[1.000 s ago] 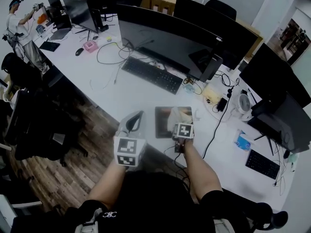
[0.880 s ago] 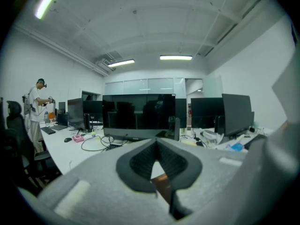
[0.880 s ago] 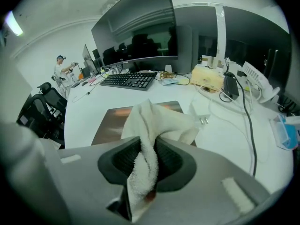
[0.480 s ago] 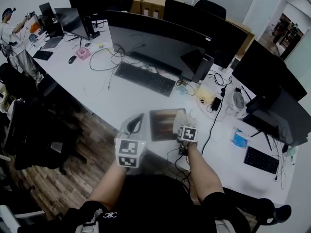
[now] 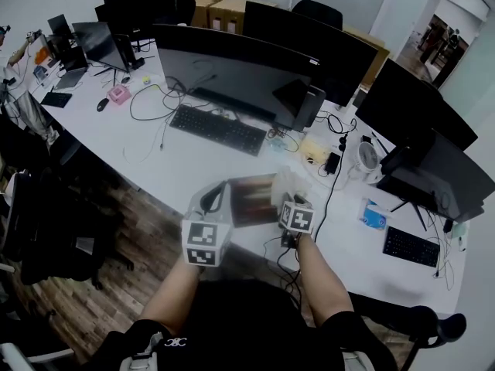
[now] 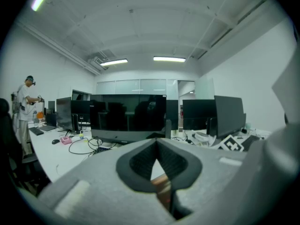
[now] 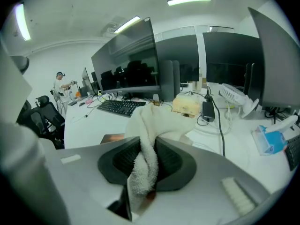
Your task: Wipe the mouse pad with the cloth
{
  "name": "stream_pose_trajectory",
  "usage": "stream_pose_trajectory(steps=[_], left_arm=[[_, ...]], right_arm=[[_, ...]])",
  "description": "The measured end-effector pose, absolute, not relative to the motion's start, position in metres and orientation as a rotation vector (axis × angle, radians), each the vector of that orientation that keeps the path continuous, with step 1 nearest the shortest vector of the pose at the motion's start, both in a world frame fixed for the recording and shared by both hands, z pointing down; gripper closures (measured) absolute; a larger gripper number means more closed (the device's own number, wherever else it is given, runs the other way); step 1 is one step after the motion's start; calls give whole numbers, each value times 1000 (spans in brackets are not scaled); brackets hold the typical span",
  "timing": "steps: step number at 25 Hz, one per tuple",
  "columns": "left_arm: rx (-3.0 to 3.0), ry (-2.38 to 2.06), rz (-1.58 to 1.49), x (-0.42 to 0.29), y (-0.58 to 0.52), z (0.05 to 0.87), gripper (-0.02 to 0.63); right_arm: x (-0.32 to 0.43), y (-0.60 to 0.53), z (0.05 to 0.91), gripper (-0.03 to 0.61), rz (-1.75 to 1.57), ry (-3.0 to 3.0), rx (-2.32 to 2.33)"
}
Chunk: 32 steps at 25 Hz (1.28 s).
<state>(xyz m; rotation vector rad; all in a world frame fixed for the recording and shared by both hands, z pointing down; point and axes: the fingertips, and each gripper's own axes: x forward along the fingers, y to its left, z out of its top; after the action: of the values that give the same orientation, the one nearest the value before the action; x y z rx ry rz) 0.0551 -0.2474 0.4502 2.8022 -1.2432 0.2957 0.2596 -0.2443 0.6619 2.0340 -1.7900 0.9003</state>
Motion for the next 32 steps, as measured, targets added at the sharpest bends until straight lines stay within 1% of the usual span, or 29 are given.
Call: stream_pose_trajectory(steps=[5,12,17,22,32], left_arm=[[2814,-1227,281,60,-249,447,615],[2830,-1199,256,68,-251,442,615],[2846,-1183,244,73,-252,440,615],[2862,-1165,240,76,-253,436,615],[2872,-1162,237,74,-254,434,615]], right_arm=[[261,-246,608,494,725,-1890,2142],[255,-232,499,494,290,-2002,2278],[253,-212,447,494,99,-2041,2360],[247,-200,430,494,38,-2079,2379],[240,-200,434,494,59,-2091,2375]])
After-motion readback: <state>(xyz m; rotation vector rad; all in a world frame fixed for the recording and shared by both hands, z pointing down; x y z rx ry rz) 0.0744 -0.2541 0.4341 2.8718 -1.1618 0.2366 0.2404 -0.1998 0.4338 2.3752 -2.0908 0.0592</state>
